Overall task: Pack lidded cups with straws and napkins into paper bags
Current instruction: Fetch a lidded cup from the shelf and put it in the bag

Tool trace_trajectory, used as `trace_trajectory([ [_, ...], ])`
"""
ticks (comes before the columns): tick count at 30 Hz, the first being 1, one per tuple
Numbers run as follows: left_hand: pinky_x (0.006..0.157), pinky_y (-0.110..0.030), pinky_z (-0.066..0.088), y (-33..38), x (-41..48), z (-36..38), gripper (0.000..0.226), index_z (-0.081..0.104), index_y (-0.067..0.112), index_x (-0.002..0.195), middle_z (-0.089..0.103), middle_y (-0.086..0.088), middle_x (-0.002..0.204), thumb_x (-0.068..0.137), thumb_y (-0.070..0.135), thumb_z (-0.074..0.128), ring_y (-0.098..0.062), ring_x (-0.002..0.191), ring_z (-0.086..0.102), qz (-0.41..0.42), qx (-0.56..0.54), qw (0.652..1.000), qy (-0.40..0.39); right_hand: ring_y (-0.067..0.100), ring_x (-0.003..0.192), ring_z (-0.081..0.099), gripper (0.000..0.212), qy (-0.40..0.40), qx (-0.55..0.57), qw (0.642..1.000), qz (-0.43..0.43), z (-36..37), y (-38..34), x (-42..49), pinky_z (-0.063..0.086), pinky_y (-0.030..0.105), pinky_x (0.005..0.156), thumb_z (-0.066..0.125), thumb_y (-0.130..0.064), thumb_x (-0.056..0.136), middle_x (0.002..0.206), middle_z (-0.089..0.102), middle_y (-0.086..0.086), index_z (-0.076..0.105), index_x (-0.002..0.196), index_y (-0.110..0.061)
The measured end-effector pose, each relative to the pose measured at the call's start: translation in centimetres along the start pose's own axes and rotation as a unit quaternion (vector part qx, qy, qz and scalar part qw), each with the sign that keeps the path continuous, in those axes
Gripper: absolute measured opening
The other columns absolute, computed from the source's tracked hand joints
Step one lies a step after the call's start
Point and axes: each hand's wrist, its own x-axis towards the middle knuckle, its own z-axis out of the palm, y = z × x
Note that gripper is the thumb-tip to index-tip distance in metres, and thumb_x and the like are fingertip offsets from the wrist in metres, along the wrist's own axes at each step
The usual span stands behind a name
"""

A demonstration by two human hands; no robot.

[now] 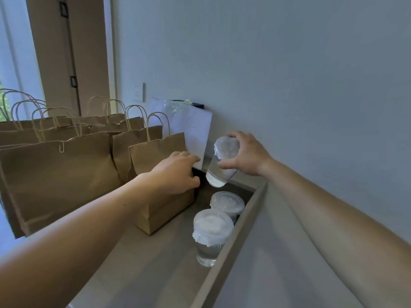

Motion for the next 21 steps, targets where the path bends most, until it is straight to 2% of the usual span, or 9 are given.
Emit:
trace_trajectory([
  [4, 0.100, -0.037, 0.039, 4.7, 1.2, -0.1, 0.065, 0.037, 0.023, 0.147, 0.045, -0.003, 0.144, 0.088, 0.041, 0.058, -0.023, 0.133, 0.037, 0.048, -0.007, 0.999, -0.017, 0.018, 0.114, 0.046, 0.096, 0.006, -0.019, 0.999, 0.044, -5.6, 2.5, -4.0, 0.038, 0.029, 0.085, 0.082, -0.050, 0.058, 0.128, 0.043, -0.003, 0.038, 0.142, -0.033],
  [10, 0.105, -0.037, 0.036, 13.9, 2.1, 1.8, 0.068, 0.035, 0.024, 0.149, 0.038, 0.001, 0.152, 0.087, 0.041, 0.059, -0.022, 0.139, 0.031, 0.119, -0.021, 0.992, -0.038, 0.019, 0.119, 0.048, 0.098, 0.023, -0.049, 0.990, 0.129, -11.5, 8.2, -12.1, 0.044, 0.032, 0.089, 0.081, -0.052, 0.056, 0.135, 0.044, -0.002, 0.038, 0.143, -0.034],
  [13, 0.105, -0.037, 0.036, 18.8, 1.8, 3.4, 0.068, 0.034, 0.024, 0.149, 0.038, 0.001, 0.152, 0.087, 0.039, 0.058, -0.021, 0.139, 0.032, 0.140, -0.030, 0.988, -0.060, 0.018, 0.120, 0.047, 0.098, 0.024, -0.056, 0.984, 0.166, -13.1, 11.1, -16.6, 0.046, 0.034, 0.091, 0.080, -0.053, 0.055, 0.134, 0.044, -0.003, 0.038, 0.143, -0.035],
  [21, 0.107, -0.038, 0.034, 31.8, -2.5, 11.8, 0.071, 0.031, 0.022, 0.151, 0.036, -0.002, 0.154, 0.089, 0.042, 0.058, -0.023, 0.141, 0.030, 0.183, -0.055, 0.969, -0.154, 0.016, 0.118, 0.047, 0.098, -0.003, -0.054, 0.970, 0.238, -13.7, 19.4, -29.6, 0.042, 0.032, 0.083, 0.078, -0.056, 0.056, 0.132, 0.043, -0.005, 0.035, 0.143, -0.039],
])
